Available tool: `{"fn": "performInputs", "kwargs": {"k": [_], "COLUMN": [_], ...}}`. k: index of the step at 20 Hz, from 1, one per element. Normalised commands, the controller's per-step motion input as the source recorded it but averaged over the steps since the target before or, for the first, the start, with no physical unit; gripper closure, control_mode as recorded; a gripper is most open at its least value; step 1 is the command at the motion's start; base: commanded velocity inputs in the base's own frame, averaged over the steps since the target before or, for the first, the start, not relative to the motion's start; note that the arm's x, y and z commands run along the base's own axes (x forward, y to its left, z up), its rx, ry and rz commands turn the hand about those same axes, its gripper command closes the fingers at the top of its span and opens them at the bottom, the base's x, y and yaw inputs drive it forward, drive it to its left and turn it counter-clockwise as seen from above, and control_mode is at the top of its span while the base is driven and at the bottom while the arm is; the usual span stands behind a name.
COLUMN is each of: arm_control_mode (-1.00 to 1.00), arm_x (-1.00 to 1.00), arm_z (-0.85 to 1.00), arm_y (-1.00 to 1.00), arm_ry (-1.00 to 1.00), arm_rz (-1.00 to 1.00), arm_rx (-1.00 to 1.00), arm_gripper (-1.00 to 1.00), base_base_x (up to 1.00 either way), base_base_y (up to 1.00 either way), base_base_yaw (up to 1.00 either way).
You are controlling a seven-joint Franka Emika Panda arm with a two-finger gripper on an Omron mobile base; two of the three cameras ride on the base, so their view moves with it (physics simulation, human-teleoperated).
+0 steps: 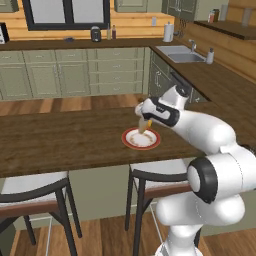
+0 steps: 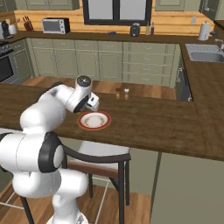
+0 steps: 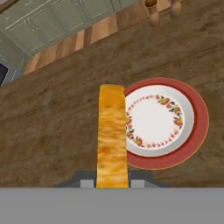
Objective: Start the toaster. Once the lever pops up, take the bread to the plate on the dining counter.
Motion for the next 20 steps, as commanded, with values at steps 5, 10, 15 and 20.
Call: {"fn": "performInputs", "kwargs": {"k": [5, 10, 15, 20], "arm_control_mode": [-1.00, -1.00, -1.00, -1.00], "arm_x": [0.03, 0.23, 0.17, 0.18], "arm_z": [-0.46, -0.32, -0.05, 0.00], "arm_y": [0.02, 0.08, 0.01, -0.04], "arm_ry": [0.00, -0.04, 0.00, 0.06], "arm_rz": [0.00, 0.00, 0.00, 0.00], "arm_rx": [0.04, -0.02, 0.00, 0.00], "arm_gripper": [1.00, 1.00, 1.00, 1.00], "base_base_x": [0.00, 0.00, 0.00, 0.00], "base_base_y": [0.00, 0.00, 0.00, 0.00], "base_base_yaw": [0.00, 0.00, 0.00, 0.00]}}
